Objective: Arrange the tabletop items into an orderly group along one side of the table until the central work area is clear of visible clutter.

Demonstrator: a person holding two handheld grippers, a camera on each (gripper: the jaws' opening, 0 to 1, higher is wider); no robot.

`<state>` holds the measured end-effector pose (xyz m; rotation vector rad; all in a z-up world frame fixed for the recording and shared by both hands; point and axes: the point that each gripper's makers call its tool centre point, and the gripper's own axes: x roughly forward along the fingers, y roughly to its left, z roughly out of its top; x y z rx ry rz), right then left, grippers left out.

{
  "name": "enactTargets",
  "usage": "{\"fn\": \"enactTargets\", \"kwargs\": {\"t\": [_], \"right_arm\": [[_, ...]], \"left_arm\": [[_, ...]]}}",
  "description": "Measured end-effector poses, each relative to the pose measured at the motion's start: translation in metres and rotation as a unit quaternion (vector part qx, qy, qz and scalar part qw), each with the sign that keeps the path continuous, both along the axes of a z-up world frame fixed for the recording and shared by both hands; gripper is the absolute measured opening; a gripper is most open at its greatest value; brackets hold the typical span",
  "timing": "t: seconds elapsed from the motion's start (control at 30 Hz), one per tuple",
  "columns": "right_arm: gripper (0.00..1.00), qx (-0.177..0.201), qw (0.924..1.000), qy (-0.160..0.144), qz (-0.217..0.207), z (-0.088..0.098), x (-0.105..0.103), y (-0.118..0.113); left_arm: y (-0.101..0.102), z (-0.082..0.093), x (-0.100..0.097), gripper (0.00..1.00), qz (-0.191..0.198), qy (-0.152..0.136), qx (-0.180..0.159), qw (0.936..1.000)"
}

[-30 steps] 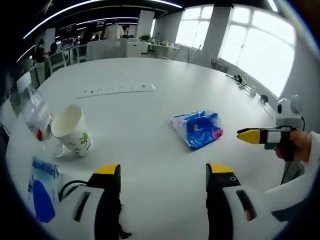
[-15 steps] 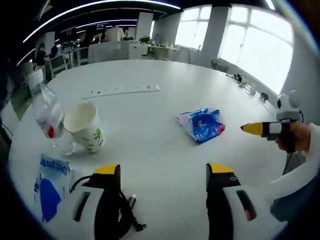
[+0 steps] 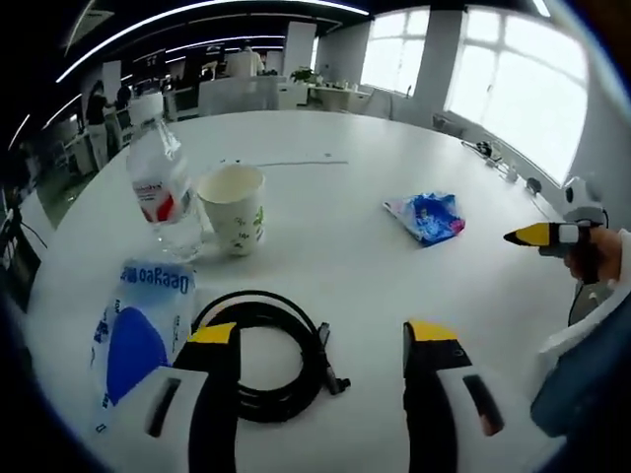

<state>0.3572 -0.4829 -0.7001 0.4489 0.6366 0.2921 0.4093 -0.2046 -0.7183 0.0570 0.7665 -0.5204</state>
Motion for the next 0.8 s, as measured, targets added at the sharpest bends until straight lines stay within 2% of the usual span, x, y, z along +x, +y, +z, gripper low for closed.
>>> {"fn": "enactTargets", "kwargs": {"t": [0.23,0.33,0.43,0.53,0.7,0.8], "right_arm": [[0.53,0.010,0.9997,0.021,-0.001,-0.012,-0.017,0.006],[0.52,0.017,0.9995,0.023,-0.008,-0.011,-0.016,0.006],[0.51,0.026,0.9993,0.023,-0.015,-0.010,-0.014,0.005],[0.50,0.028,0.9992,0.021,-0.021,-0.009,-0.014,0.002],[0.49,0.032,0.9988,0.024,-0.027,-0.010,-0.017,-0.001],[0.49,0.036,0.9985,0.027,-0.031,-0.010,-0.020,-0.003]], "left_arm": [[0.009,-0.004,-0.001,0.66,0.009,0.005,-0.004,0.9999],[0.005,-0.007,-0.002,0.63,-0.002,0.011,-0.004,0.9999],[0.002,-0.013,-0.004,0.55,-0.013,0.026,0.003,0.9996],[-0.003,-0.017,-0.004,0.55,-0.017,0.030,0.002,0.9994],[-0.004,-0.026,-0.004,0.49,-0.031,0.031,0.034,0.9985],[-0.004,-0.030,-0.005,0.41,-0.035,0.032,0.045,0.9979]]}}
